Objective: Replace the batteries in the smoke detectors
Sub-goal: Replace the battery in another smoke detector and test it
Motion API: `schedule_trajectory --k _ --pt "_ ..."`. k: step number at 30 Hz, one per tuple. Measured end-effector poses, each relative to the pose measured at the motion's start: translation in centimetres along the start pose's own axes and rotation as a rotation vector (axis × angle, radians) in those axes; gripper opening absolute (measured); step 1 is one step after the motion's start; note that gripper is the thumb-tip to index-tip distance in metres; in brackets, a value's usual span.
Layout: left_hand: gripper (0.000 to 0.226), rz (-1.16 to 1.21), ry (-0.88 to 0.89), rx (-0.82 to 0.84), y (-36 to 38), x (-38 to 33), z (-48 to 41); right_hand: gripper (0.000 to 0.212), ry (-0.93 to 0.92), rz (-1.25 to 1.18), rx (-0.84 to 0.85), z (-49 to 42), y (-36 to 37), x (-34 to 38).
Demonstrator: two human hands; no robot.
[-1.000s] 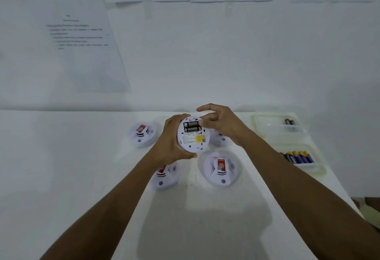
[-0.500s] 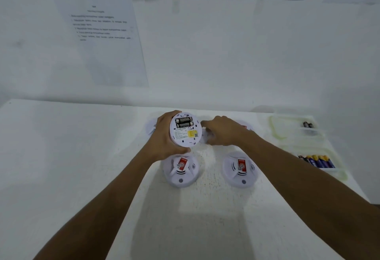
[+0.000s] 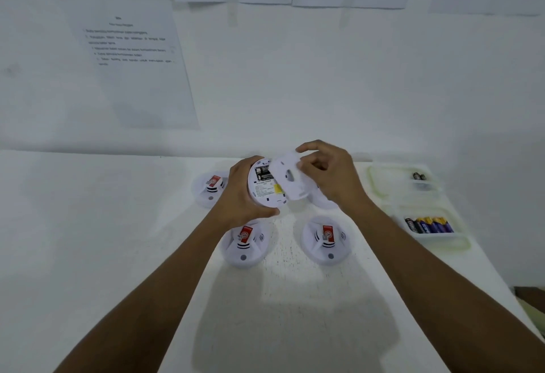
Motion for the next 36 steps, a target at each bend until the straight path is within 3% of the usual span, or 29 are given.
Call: schedule_trajectory --k 6,12,30,34,36 --pt "0.080 0.030 0.073 -0.002 1.9 -2.6 -0.2 0.017 -0.183 0.274 -0.058 1.8 0.2 0.1" --pt "0.083 0.002 0.054 -0.008 2.7 -3.2 0.5 0.058 -0.214 0.525 0.027 4.0 0.7 0.7" --pt "0.100 -0.080 -0.123 0.103 5.2 -1.8 1.5 0.057 -0.148 0.582 -0.003 4.3 0.0 1.3" --pt "0.140 0.020 -0.266 0.106 5.4 -1.0 1.8 0.055 -0.056 0.526 -0.049 4.8 -0.1 1.0" --pt "0.116 0.001 -0.210 0.096 5.1 -1.7 2.0 0.053 -0.002 0.486 -0.087 5.0 -0.4 0.8"
Point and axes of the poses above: each hand's wrist, its own z-axis away from the middle knuckle, its own y-axis out of the palm, x = y × z, the point moved 8 cm from there along -z, towards the middle knuckle, and after that the axes turned 12 degrees about -x, right-handed, at the moved point
